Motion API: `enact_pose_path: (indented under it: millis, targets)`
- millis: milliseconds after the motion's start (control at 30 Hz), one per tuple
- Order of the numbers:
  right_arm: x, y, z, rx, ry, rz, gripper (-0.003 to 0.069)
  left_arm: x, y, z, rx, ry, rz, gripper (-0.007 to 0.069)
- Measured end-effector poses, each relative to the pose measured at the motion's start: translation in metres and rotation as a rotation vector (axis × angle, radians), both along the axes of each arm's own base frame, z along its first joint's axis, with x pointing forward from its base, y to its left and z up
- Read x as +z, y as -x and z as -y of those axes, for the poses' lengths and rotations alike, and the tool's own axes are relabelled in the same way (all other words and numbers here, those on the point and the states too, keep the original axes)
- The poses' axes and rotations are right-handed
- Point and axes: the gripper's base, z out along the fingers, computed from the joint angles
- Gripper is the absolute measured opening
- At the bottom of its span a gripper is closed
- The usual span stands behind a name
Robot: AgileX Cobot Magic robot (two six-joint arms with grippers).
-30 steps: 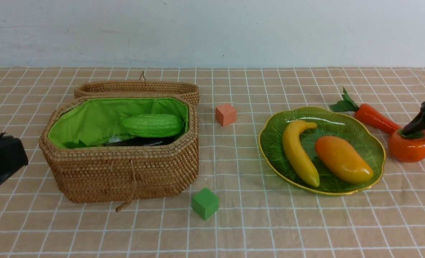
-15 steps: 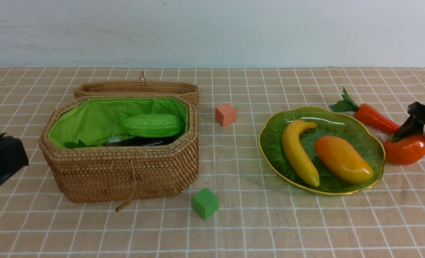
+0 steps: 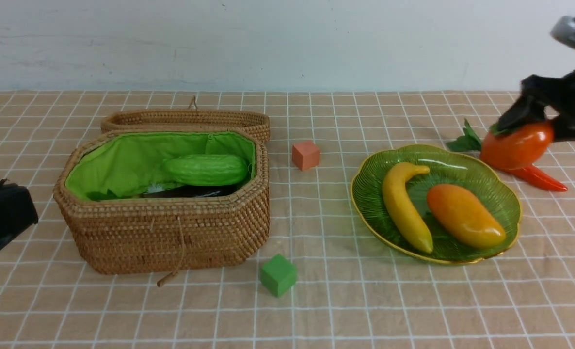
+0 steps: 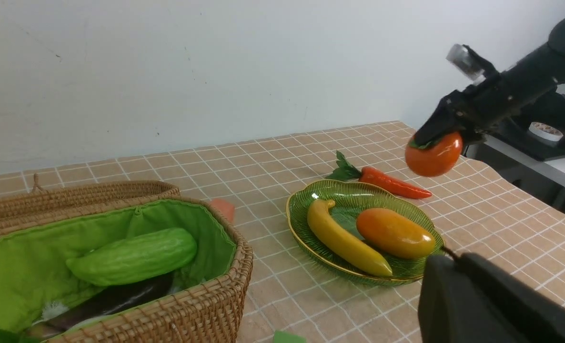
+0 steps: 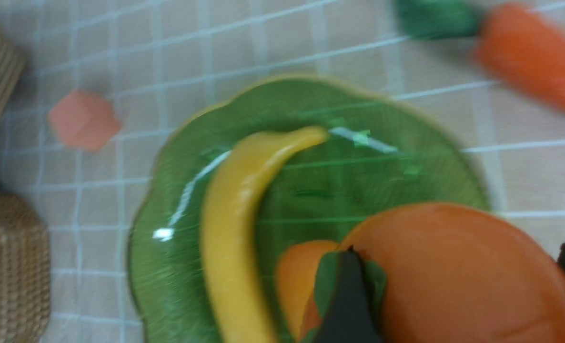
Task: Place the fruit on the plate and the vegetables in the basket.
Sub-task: Grab a tomato with your right arm and place it on the plate on the right, then use the right arm to grab a carrot and put it into the left basket
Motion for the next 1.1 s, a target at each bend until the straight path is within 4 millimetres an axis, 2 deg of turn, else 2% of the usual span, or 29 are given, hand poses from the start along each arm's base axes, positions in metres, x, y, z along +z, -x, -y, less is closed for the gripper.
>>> enact_pose_path:
  millis: [33, 100, 267, 433, 500, 667, 733, 833, 933, 1100]
  targets:
    - [-0.009, -0.007, -0.011, 0.012, 0.013, 0.009, 0.0506, 0.000, 0.000, 0.000, 0.000, -0.001, -0.001, -0.0013]
    - [-0.025, -0.020, -0.022, 0.006, 0.041, 0.036, 0.0506, -0.001, 0.000, 0.000, 0.001, -0.005, -0.007, -0.0013]
    - [-0.044, -0.032, -0.031, -0.007, 0.058, 0.058, 0.0516, -0.003, 0.000, 0.000, 0.003, -0.022, -0.031, -0.0013]
    - [-0.044, -0.032, -0.037, 0.013, 0.079, 0.059, 0.0658, -0.006, 0.000, -0.001, 0.004, -0.037, -0.057, -0.0013]
    - [-0.043, -0.030, -0.036, 0.022, 0.097, 0.049, 0.0678, -0.006, 0.000, -0.001, 0.003, -0.035, -0.058, -0.0013]
    - [-0.028, -0.018, -0.019, 0.020, 0.166, 0.024, 0.0652, -0.004, 0.000, 0.000, 0.002, -0.024, -0.042, -0.0013]
    - [-0.013, -0.010, -0.002, 0.015, 0.266, 0.042, 0.0594, -0.003, 0.000, 0.000, 0.000, -0.014, -0.032, -0.0013]
    - [-0.003, -0.005, 0.023, 0.030, 0.431, 0.070, 0.0525, -0.002, 0.000, 0.000, -0.001, -0.007, -0.023, -0.0013]
    - [-0.010, -0.006, 0.041, 0.048, 0.516, 0.070, 0.0493, -0.002, 0.000, 0.000, -0.001, -0.007, -0.022, -0.0013]
    - [-0.056, -0.025, 0.059, 0.150, 0.568, 0.086, 0.0482, -0.002, 0.000, 0.000, -0.001, -0.007, -0.022, -0.0013]
